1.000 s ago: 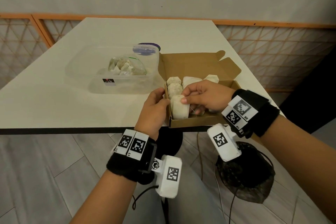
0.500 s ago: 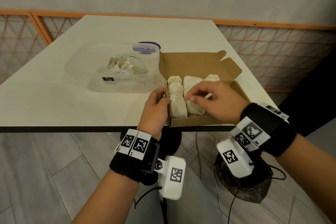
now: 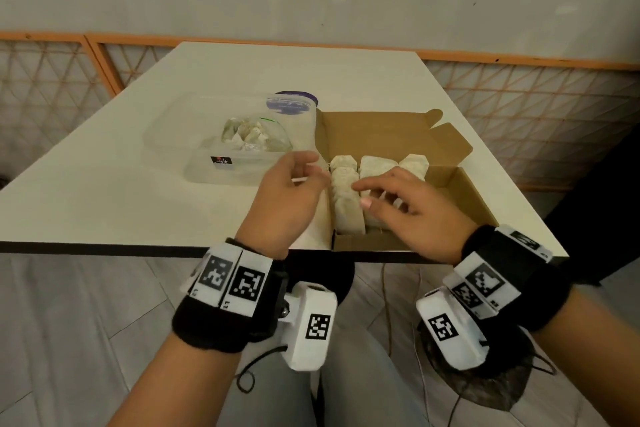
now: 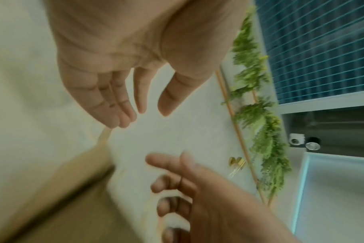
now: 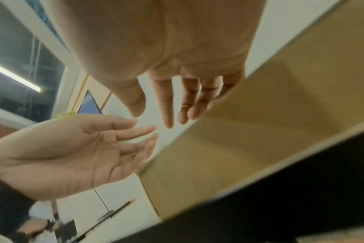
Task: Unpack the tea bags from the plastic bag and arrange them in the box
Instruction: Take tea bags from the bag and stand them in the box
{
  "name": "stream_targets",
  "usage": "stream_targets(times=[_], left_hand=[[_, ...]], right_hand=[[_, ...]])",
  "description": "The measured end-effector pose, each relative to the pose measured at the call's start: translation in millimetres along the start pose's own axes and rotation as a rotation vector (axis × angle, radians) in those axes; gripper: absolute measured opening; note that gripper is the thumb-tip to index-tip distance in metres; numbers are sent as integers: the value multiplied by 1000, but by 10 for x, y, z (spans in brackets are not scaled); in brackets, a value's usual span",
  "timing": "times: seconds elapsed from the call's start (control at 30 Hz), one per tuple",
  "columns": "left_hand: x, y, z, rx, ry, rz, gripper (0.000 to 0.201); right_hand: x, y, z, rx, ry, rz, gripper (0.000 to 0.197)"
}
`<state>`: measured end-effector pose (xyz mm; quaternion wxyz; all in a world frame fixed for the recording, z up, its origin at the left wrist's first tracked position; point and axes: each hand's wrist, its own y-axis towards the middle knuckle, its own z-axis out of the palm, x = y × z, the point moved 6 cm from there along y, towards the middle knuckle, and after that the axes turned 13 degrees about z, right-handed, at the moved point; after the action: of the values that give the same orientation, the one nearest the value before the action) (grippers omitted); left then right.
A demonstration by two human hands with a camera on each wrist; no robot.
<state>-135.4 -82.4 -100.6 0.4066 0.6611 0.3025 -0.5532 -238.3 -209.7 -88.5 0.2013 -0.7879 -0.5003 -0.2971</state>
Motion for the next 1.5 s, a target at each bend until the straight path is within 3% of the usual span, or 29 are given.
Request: stream_targets(times=[0.13,0.3,0.53,0.67,0.8,1.0,1.2,1.27,1.4,1.5], left_hand=[[-452,339,-509,-124,31,121,12],[-291,814,-1027,-236,191,-58,27],[-317,1117,-973,104,712,-116,39],[-179,1172,-920,289,860,-134,25],[-95,1188,-983,289,839,-166,25],[-67,1151,-967,338,842,-160,38],[-43,1146,-880,366,858,-115,64],[-14,1154,-895,370,841,-171,79],[9,1188,-948,359,894,-223,90],[59,1187,-932,384,864,-253,92]], right_hand=[[331,211,-189,-31,68,4,18],[790,669,-57,-6,0,-13,21],[1096,1045,390,36,-503,50,45],[1101,1152,440,88,-477,97,40],[1041,1257,420,70,-413,121,33],[1133,1280,315,-111,-205,79,21],[1178,1363,611,104,-569,77,20],[1190,1366,574,124,-566,81,33],[1159,1417,463,128,-388,132,36],[1007,1466,349,75,-57,224,33]])
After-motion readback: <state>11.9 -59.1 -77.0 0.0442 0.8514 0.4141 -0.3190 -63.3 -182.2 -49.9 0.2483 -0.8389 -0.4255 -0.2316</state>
